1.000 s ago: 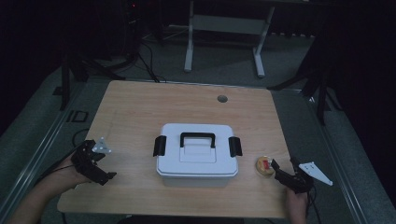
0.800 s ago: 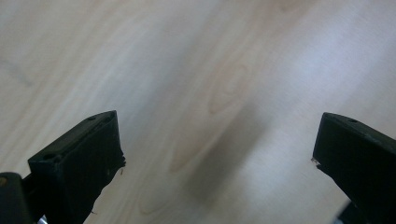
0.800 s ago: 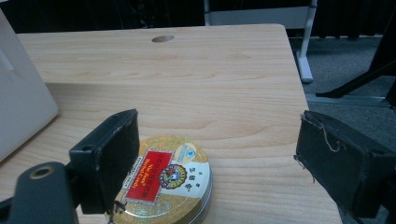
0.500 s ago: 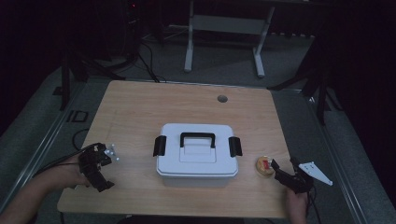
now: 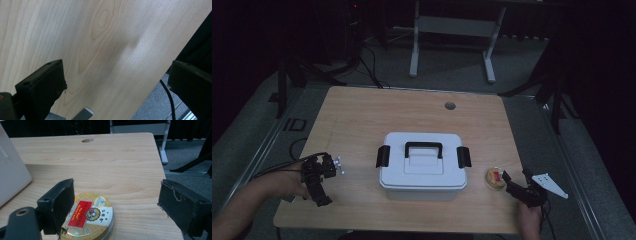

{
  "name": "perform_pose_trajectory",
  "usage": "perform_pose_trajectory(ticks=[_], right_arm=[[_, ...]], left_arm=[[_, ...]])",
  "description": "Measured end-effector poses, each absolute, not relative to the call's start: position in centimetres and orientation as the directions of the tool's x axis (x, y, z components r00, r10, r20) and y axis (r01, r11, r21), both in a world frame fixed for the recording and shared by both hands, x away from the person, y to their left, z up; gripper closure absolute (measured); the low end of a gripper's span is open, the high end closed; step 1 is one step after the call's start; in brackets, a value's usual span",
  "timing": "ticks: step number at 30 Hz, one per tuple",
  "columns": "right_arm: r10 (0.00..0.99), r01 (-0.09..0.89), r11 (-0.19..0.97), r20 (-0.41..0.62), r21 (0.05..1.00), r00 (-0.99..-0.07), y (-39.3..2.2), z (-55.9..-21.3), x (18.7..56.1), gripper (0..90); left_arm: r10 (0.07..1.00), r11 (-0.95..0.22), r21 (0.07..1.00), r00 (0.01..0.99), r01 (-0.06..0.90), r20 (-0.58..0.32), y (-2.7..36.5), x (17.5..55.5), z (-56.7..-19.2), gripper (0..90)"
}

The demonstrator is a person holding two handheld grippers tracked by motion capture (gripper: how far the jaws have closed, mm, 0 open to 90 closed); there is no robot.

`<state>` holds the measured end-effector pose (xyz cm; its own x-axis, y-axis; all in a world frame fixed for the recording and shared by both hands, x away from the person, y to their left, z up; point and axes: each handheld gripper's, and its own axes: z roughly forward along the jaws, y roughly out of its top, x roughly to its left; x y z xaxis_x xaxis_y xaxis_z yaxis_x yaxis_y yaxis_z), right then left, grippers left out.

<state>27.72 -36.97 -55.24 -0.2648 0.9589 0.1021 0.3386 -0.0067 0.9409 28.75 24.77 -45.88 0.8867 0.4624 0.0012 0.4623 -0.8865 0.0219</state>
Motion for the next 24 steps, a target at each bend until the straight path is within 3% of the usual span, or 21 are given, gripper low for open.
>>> perform_pose_trajectory(ticks=[24], right_arm=[[0.958,0.339,-0.005,0.102,0.941,-0.268,-37.0,-55.2,27.7,13.2]], left_arm=[[0.376,-0.924,0.087,0.927,0.373,0.012,21.9,29.5,-40.5,1.0]])
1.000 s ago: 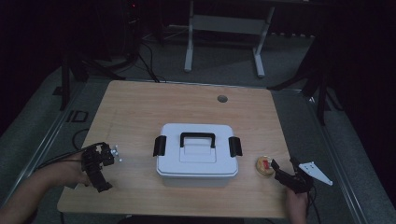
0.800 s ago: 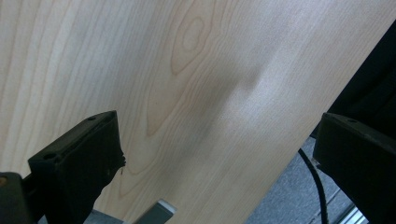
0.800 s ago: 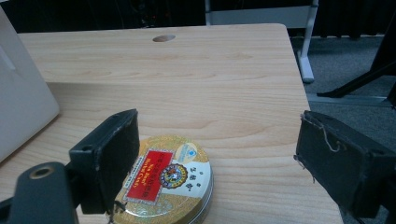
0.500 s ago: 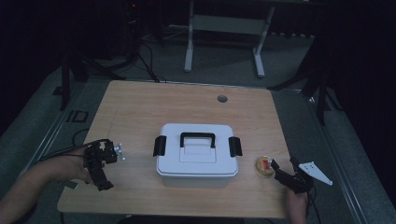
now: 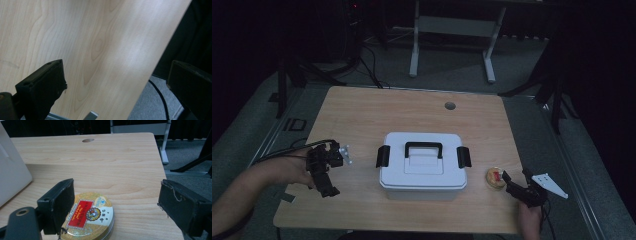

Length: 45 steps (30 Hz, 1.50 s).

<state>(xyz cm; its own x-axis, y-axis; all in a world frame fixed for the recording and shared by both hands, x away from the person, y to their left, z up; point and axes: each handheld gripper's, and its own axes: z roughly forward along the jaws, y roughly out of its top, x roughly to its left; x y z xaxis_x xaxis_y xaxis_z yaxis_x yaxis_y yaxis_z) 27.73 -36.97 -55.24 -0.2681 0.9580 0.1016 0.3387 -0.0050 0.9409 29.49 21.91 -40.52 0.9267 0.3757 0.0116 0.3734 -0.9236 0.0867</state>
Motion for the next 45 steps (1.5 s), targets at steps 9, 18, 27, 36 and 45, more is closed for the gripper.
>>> perform_pose_trajectory(ticks=[9,18,27,36,45], right_arm=[[0.958,0.339,-0.004,0.101,0.941,-0.268,-37.0,-55.2,27.7,13.2],[0.957,0.339,-0.008,0.105,0.941,-0.270,-37.0,-55.2,27.7,13.2],[0.956,0.339,-0.010,0.108,0.941,-0.272,-37.0,-55.2,27.7,13.2],[0.955,0.339,-0.012,0.111,0.941,-0.274,-37.1,-55.3,27.7,13.2],[0.954,0.339,-0.020,0.119,0.940,-0.276,-37.1,-55.3,27.7,13.2]], left_arm=[[0.339,-0.938,0.088,0.940,0.334,0.040,20.0,30.2,-38.9,3.8],[0.288,-0.956,0.078,0.956,0.283,0.055,17.9,31.0,-37.8,4.1],[0.234,-0.970,0.079,0.970,0.229,0.060,15.4,32.0,-37.0,5.1],[0.207,-0.976,0.082,0.977,0.203,0.044,13.4,33.2,-36.4,5.2],[0.174,-0.983,0.065,0.984,0.171,0.035,11.2,34.3,-35.9,5.9]])
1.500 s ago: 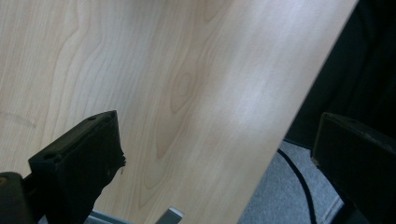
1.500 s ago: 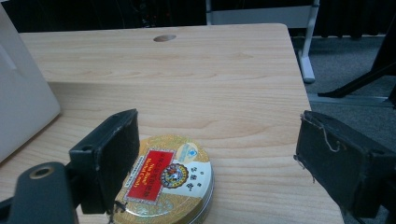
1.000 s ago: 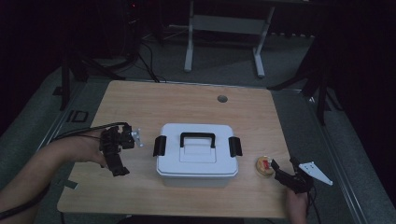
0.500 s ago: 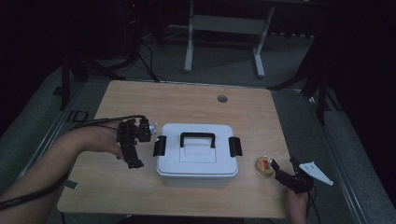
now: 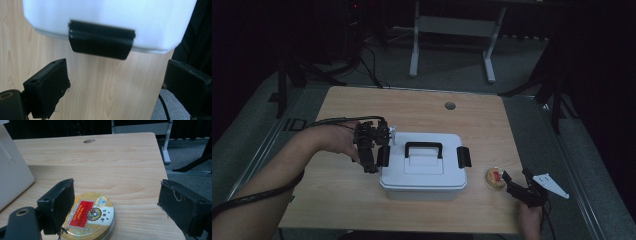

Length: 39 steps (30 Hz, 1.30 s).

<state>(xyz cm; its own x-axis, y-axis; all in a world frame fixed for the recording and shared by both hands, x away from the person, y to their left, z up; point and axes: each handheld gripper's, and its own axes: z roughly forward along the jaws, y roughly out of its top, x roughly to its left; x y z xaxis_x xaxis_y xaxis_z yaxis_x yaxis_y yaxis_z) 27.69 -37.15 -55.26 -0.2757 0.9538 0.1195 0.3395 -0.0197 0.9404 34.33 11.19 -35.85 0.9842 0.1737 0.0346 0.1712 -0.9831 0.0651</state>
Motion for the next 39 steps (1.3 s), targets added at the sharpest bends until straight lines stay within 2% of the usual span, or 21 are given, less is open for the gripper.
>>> perform_pose_trajectory(ticks=[11,14,22,39], right_arm=[[0.952,0.339,-0.027,0.128,0.940,-0.277,-37.2,-55.3,27.7,13.2],[0.952,0.340,-0.029,0.129,0.940,-0.278,-37.2,-55.3,27.7,13.2],[0.951,0.340,-0.030,0.131,0.940,-0.280,-37.3,-55.3,27.7,13.2],[0.950,0.339,-0.038,0.139,0.940,-0.281,-37.4,-55.3,27.7,13.2]], left_arm=[[0.143,-0.988,0.071,0.989,0.141,0.027,9.4,35.1,-36.1,6.0],[0.139,-0.982,0.133,0.989,0.131,0.046,8.9,35.5,-35.8,6.0],[0.135,-0.980,0.152,0.990,0.128,0.040,8.2,36.2,-36.2,6.0],[0.128,-0.985,0.117,0.992,0.125,0.016,6.0,37.7,-37.1,6.7]])
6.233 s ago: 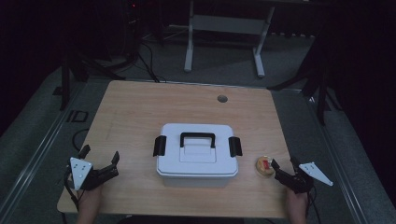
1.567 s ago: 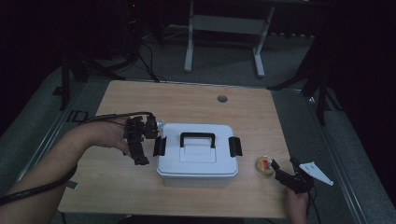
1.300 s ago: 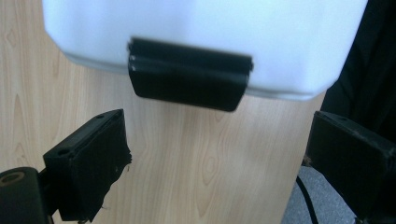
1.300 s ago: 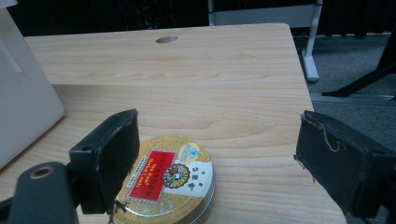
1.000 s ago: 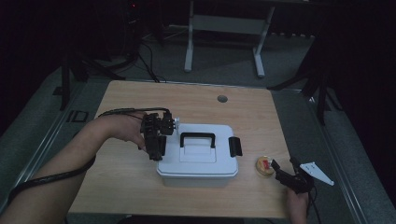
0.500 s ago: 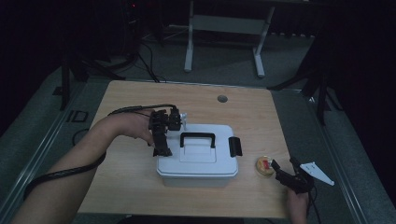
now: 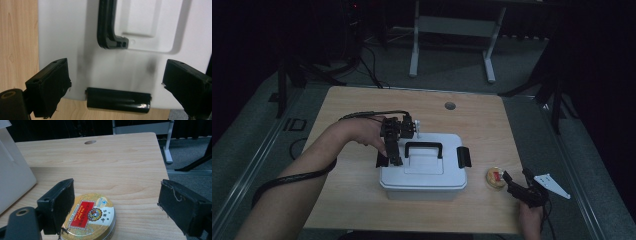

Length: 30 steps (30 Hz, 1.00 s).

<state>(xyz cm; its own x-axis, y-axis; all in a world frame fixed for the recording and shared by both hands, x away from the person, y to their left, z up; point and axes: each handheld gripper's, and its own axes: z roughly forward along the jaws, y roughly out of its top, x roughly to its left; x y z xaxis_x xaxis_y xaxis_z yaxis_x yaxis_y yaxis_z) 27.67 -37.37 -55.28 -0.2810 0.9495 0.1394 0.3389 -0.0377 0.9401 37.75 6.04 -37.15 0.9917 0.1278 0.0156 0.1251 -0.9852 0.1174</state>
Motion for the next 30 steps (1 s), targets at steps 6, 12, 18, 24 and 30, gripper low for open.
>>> perform_pose_trajectory(ticks=[6,12,18,24,30], right_arm=[[0.949,0.338,-0.042,0.143,0.940,-0.282,-37.4,-55.3,27.7,13.2],[0.948,0.339,-0.045,0.147,0.940,-0.283,-37.4,-55.3,27.7,13.2],[0.947,0.340,-0.046,0.150,0.939,-0.285,-37.5,-55.3,27.7,13.2],[0.946,0.340,-0.047,0.151,0.939,-0.286,-37.5,-55.3,27.7,13.2],[0.946,0.341,-0.044,0.149,0.939,-0.287,-37.5,-55.3,27.7,13.2]], left_arm=[[0.129,-0.985,0.121,0.992,0.127,0.011,5.5,38.0,-37.2,14.1],[0.118,-0.986,0.118,0.993,0.117,0.007,5.0,38.2,-37.4,26.0],[0.116,-0.988,0.108,0.993,0.115,0.008,4.4,38.5,-37.2,46.0],[0.129,-0.987,0.092,0.992,0.129,-0.007,3.6,38.5,-37.0,63.2],[0.104,-0.993,0.061,0.995,0.104,-0.014,3.1,38.2,-37.0,70.9]])
